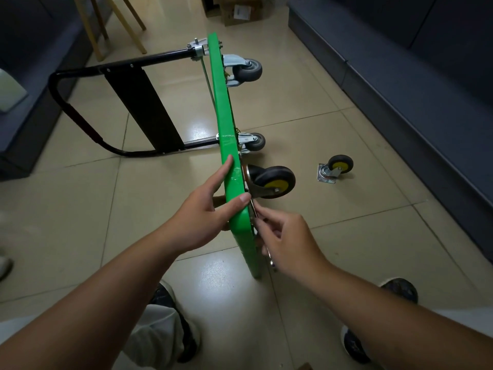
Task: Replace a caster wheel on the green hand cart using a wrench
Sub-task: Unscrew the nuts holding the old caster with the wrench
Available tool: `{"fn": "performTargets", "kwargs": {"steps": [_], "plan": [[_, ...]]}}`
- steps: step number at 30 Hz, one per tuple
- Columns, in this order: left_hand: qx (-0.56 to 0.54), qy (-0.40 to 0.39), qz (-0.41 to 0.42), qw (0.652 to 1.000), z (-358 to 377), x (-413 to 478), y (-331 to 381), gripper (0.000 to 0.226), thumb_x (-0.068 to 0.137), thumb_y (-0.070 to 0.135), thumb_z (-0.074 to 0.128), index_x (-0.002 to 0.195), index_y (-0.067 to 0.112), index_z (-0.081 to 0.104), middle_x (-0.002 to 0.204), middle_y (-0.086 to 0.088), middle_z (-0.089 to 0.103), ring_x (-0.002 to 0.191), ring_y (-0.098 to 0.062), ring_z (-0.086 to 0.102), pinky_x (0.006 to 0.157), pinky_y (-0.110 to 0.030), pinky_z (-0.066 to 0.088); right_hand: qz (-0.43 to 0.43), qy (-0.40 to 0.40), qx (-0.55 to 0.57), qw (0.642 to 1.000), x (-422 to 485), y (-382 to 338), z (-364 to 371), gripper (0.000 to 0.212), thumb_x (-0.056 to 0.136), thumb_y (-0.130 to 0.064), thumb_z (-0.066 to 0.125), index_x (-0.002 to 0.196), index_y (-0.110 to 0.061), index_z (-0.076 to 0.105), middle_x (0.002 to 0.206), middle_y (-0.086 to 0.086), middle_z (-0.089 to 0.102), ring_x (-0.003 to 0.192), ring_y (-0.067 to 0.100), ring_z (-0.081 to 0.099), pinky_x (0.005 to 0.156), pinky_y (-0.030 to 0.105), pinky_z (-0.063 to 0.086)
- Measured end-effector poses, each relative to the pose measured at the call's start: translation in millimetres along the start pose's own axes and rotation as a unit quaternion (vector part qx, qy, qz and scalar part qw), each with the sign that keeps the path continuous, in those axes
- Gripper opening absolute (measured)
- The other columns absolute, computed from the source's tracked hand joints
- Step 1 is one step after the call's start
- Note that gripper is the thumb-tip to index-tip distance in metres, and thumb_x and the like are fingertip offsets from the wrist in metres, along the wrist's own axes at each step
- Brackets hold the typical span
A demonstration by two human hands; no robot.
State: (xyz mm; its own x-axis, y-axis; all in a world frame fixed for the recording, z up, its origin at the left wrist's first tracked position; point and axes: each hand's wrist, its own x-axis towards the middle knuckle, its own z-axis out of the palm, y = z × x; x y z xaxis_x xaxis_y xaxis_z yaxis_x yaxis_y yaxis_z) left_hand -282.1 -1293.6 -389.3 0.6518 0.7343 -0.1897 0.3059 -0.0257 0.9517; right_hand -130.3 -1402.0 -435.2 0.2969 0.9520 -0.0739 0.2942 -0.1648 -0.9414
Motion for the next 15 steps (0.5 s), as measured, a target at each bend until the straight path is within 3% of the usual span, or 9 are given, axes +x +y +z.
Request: {"fn": "performTargets", "kwargs": {"steps": [3, 5, 7, 10, 13, 15], "plan": [[0.002, 0.006, 0.000, 1.000, 1, 2, 0, 0.087, 0.083, 0.042, 0.070, 0.155, 0.054, 0.021, 0.162, 0.014, 0.031, 0.116, -0.018, 0.068, 0.078, -0.044, 0.064, -0.052, 0.019, -0.043, 0.998, 11, 29, 7, 0.054, 0.099, -0.021, 0.059, 0.134, -0.060, 0.045, 0.106, 0.004, 0.075, 0.097, 0.023, 0.069, 0.090, 0.043, 0.057], [-0.005, 0.020, 0.002, 1.000, 3, 3, 1, 0.087, 0.081, 0.041, 0.072, 0.154, 0.053, 0.025, 0.158, 0.018, 0.034, 0.119, -0.017, 0.066, 0.076, -0.039, 0.064, -0.087, 0.007, -0.062, 0.994, 18, 38, 9, 0.059, 0.098, -0.020, 0.061, 0.137, -0.060, 0.041, 0.112, 0.005, 0.074, 0.103, 0.026, 0.068, 0.095, 0.042, 0.055], [-0.014, 0.034, 0.004, 0.999, 4, 4, 1, 0.087, 0.079, 0.037, 0.072, 0.153, 0.052, 0.027, 0.153, 0.020, 0.037, 0.119, -0.014, 0.065, 0.075, -0.035, 0.063, -0.108, 0.006, -0.063, 0.992, 20, 42, 12, 0.060, 0.097, -0.017, 0.062, 0.145, -0.046, 0.040, 0.114, 0.006, 0.073, 0.102, 0.020, 0.068, 0.093, 0.041, 0.055], [-0.009, 0.031, 0.000, 0.999, 2, 6, 2, 0.088, 0.079, 0.037, 0.074, 0.152, 0.053, 0.029, 0.158, 0.016, 0.034, 0.117, -0.018, 0.067, 0.075, -0.040, 0.064, -0.089, 0.000, -0.063, 0.994, 19, 44, 9, 0.056, 0.099, -0.014, 0.060, 0.147, -0.036, 0.045, 0.112, 0.002, 0.073, 0.100, 0.013, 0.067, 0.090, 0.035, 0.056], [-0.013, 0.027, -0.002, 1.000, 3, 7, 6, 0.089, 0.078, 0.035, 0.076, 0.152, 0.053, 0.030, 0.159, 0.014, 0.033, 0.108, -0.021, 0.072, 0.075, -0.043, 0.064, -0.038, -0.029, -0.056, 0.997, 2, 38, -11, 0.054, 0.096, -0.014, 0.064, 0.143, -0.038, 0.051, 0.082, -0.009, 0.068, 0.072, 0.005, 0.063, 0.070, 0.021, 0.053], [-0.018, 0.025, -0.001, 1.000, 5, 7, 9, 0.090, 0.079, 0.033, 0.077, 0.153, 0.051, 0.029, 0.155, 0.016, 0.034, 0.105, -0.020, 0.073, 0.074, -0.044, 0.064, 0.008, -0.026, -0.019, 0.999, -12, 28, -25, 0.050, 0.095, -0.012, 0.066, 0.137, -0.037, 0.056, 0.071, -0.006, 0.065, 0.063, 0.010, 0.063, 0.064, 0.018, 0.051]]}}
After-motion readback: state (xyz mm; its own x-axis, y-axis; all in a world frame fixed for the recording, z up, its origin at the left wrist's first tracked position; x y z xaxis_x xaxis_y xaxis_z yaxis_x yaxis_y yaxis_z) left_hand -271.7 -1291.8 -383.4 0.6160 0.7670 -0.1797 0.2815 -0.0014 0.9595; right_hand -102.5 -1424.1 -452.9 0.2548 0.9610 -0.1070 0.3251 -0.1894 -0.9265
